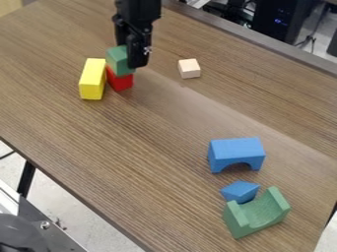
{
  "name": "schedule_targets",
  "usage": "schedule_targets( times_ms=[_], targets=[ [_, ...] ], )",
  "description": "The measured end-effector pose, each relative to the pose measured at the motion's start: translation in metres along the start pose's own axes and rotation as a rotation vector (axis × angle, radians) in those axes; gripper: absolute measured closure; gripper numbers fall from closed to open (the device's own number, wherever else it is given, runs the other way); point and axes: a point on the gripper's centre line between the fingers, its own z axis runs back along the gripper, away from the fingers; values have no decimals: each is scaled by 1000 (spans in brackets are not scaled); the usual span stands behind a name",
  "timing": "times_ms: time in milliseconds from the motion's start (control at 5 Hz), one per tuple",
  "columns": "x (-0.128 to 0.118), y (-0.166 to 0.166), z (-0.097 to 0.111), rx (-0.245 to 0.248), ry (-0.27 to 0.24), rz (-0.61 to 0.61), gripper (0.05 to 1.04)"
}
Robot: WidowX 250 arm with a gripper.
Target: Put the green cube on top of the red cube
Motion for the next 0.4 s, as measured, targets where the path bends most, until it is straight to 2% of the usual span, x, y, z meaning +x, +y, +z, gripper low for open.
schedule_targets(
  times_ms=[200, 400],
  targets=[
    [1, 5, -4, -8, 5, 11, 509],
    [0, 16, 2, -5, -21, 47, 508]
  ],
)
